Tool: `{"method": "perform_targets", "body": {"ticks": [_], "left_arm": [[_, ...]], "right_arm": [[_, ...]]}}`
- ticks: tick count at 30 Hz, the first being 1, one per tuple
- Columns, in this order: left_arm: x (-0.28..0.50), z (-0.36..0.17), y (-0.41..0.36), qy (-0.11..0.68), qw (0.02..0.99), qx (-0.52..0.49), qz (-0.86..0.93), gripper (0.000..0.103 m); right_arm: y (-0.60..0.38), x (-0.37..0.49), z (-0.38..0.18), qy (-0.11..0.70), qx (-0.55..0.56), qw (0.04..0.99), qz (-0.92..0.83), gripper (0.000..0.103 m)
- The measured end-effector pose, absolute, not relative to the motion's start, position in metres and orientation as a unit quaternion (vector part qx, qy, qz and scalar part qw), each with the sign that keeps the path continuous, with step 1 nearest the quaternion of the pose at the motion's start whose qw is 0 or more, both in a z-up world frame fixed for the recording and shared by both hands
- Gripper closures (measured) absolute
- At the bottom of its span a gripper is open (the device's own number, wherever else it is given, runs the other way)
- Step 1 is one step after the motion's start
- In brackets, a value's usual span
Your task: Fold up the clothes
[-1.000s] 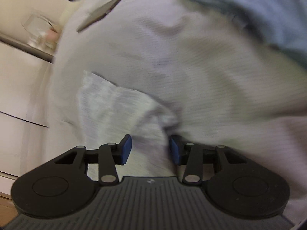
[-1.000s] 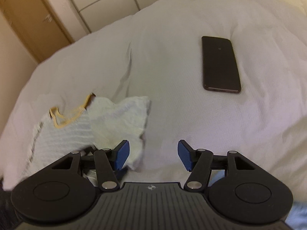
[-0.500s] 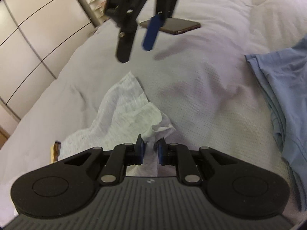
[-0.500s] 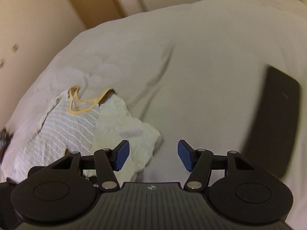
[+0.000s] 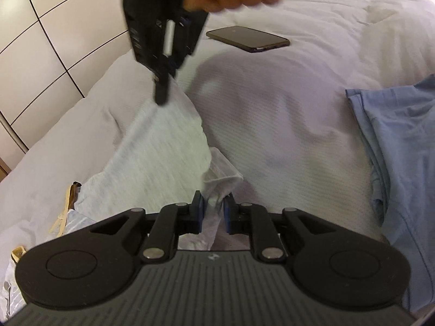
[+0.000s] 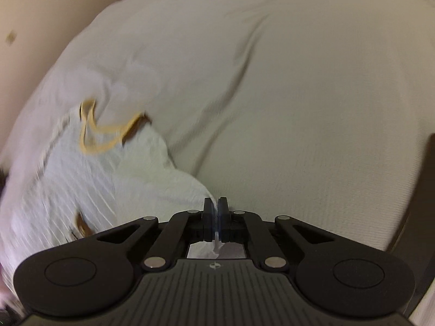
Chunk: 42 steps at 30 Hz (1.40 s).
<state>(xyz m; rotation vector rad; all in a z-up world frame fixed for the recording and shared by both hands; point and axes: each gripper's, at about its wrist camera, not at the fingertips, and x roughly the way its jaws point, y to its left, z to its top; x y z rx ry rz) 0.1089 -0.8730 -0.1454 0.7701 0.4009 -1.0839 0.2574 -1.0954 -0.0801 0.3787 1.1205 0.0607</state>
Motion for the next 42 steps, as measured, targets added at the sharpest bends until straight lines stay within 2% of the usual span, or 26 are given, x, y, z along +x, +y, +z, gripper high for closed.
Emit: {"method": "perform_targets", "body": {"ticks": [1,3,11,13,14,15,16,20,25,26,28,29,32,35,42], "left_arm": [[0.108,-0.147,-0.874,0.186,0.77,0.357,-0.496,0.087],[0.104,-0.151,-0.876,0.182,0.771,0.373,-0.484,0.075],[0.1,-0.165,-0.888,0.15,0.758,0.424,-0.471,0.075],[0.103,-0.169,-0.894,0.151,0.752,0.432,-0.474,0.083],[0.106,-0.168,-0.895,0.156,0.753,0.426,-0.477,0.096],[0.108,-0.164,-0.894,0.159,0.759,0.41,-0.48,0.102],[0.111,-0.16,-0.894,0.162,0.765,0.394,-0.483,0.103],[0.128,-0.136,-0.873,0.221,0.809,0.26,-0.479,0.103],[0.169,-0.126,-0.824,0.359,0.846,-0.012,-0.395,0.103],[0.176,-0.13,-0.812,0.385,0.839,-0.076,-0.376,0.103],[0.187,-0.144,-0.786,0.432,0.812,-0.208,-0.334,0.103],[0.189,-0.152,-0.775,0.445,0.798,-0.258,-0.315,0.103],[0.193,-0.176,-0.742,0.474,0.745,-0.395,-0.254,0.103],[0.19,-0.19,-0.723,0.483,0.722,-0.447,-0.214,0.103],[0.18,-0.194,-0.715,0.494,0.71,-0.466,-0.186,0.103]], "right_arm": [[-1.095,0.26,-0.076,0.528,0.179,0.83,0.026,0.101],[-1.089,0.267,-0.07,0.532,0.165,0.83,0.026,0.101],[-1.078,0.294,-0.068,0.54,0.151,0.828,0.019,0.101],[-1.076,0.296,-0.068,0.544,0.144,0.826,0.016,0.101],[-1.075,0.296,-0.067,0.546,0.142,0.826,0.013,0.101],[-1.075,0.296,-0.066,0.548,0.14,0.825,0.011,0.101],[-1.075,0.296,-0.064,0.549,0.14,0.824,0.006,0.101],[-1.069,0.297,-0.052,0.552,0.136,0.823,-0.008,0.101],[-1.024,0.314,-0.028,0.554,0.112,0.824,0.012,0.099],[-1.01,0.32,-0.028,0.553,0.117,0.824,0.028,0.09],[-0.989,0.333,-0.03,0.539,0.152,0.823,0.097,0.083],[-0.98,0.338,-0.031,0.527,0.171,0.822,0.134,0.071],[-0.973,0.343,-0.025,0.501,0.165,0.837,0.147,0.069],[-0.986,0.338,-0.028,0.501,0.145,0.842,0.137,0.064],[-1.004,0.319,-0.063,0.539,0.075,0.83,0.123,0.061]]}}
